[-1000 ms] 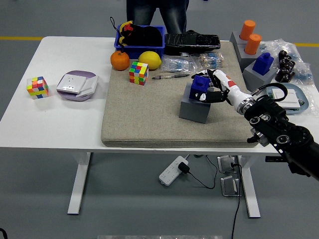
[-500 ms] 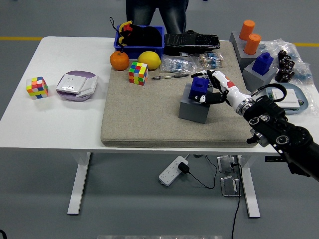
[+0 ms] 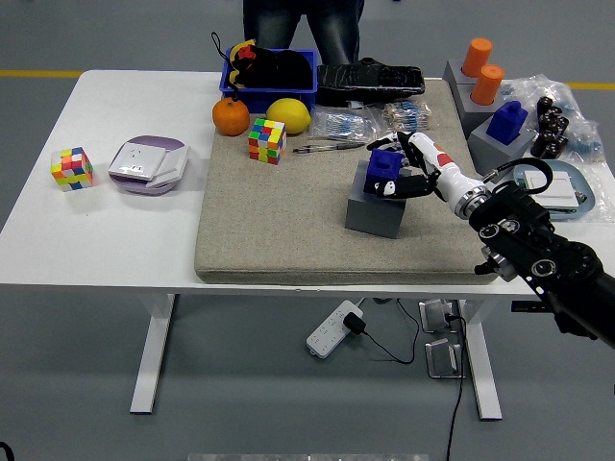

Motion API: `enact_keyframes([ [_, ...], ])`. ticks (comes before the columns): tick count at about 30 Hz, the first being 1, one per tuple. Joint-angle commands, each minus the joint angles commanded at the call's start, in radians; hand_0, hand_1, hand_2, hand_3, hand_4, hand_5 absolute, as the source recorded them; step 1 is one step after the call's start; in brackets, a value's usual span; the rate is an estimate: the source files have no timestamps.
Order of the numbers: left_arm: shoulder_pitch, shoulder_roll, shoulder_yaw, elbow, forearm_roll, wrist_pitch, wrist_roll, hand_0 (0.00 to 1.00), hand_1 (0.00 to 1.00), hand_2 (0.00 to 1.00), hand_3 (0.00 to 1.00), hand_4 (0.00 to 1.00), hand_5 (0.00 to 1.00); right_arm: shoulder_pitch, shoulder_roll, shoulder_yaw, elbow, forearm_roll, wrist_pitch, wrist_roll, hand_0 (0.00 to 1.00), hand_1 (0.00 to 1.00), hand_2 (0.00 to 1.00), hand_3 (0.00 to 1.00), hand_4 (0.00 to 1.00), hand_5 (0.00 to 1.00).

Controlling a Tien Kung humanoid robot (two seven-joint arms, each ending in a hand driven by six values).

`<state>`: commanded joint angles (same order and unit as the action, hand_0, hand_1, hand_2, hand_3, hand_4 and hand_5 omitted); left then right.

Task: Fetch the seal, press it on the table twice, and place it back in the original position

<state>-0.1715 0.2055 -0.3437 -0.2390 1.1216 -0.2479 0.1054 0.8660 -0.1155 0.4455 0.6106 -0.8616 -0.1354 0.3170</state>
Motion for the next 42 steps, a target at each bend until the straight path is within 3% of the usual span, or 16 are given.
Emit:
enact_keyframes([
  [4,0.000,0.000,-0.001,0.000,0.002,-0.001,0.000,0.822,0.788,0.750,0.812,0.700,0.339,0.001,0.000,0.003,0.000,-0.001,0.005,-0.001,0.542,0.476,0.511,0.609,0.825,0.002],
  [5,0.000,0.000,-0.001,0.000,0.001,-0.001,0.000,0.821,0.788,0.750,0.812,0.698,0.338,0.001,-0.001,0.003,0.000,-0.002,0.005,-0.001,0.611,0.512,0.537,0.618,0.852,0.002],
  [16,0.000,0.000,0.000,0.001,0.001,-0.001,0.000,0.821,0.788,0.747,0.812,0.699,0.338,0.003,-0.003,0.004,-0.003,-0.008,0.010,-0.003,0.631,0.519,0.543,0.622,0.869,0.002],
  [17,-0.001,0.000,0.000,0.001,0.001,-0.001,0.000,0.821,0.788,0.748,0.812,0.698,0.337,0.003,-0.003,0.004,-0.004,-0.008,0.011,-0.003,0.772,0.678,0.647,0.700,0.909,0.002],
  [22,-0.001,0.000,0.000,0.001,0.001,-0.002,0.000,0.821,0.788,0.748,0.812,0.698,0.337,0.004,-0.003,0.004,-0.005,-0.008,0.017,-0.001,0.772,0.678,0.647,0.700,0.909,0.002],
  [23,-0.001,-0.001,0.000,0.002,0.000,-0.002,0.000,0.821,0.788,0.748,0.812,0.698,0.337,0.004,-0.002,0.004,-0.005,-0.007,0.019,-0.001,0.882,0.837,0.810,0.806,0.998,0.002],
  [35,0.001,-0.001,0.002,0.002,0.000,-0.002,0.000,0.821,0.788,0.748,0.811,0.697,0.336,0.003,-0.004,0.008,-0.002,-0.007,0.025,0.001,0.903,0.879,0.850,0.840,0.998,0.036],
  [36,0.001,-0.001,0.001,0.002,0.001,-0.002,0.000,0.821,0.788,0.748,0.811,0.696,0.336,0.003,-0.004,0.009,-0.002,-0.007,0.026,0.001,0.912,0.887,0.859,0.852,0.998,0.084],
  [41,0.001,-0.002,0.000,0.003,-0.001,-0.001,0.000,0.821,0.788,0.748,0.811,0.696,0.336,0.004,-0.008,0.016,0.000,-0.009,0.036,-0.002,0.912,0.887,0.859,0.852,0.998,0.084],
  [42,0.001,-0.002,0.000,0.003,-0.001,-0.001,0.000,0.821,0.788,0.748,0.812,0.696,0.334,0.004,-0.010,0.018,0.000,-0.011,0.039,-0.004,0.924,0.894,0.865,0.857,0.998,0.139],
])
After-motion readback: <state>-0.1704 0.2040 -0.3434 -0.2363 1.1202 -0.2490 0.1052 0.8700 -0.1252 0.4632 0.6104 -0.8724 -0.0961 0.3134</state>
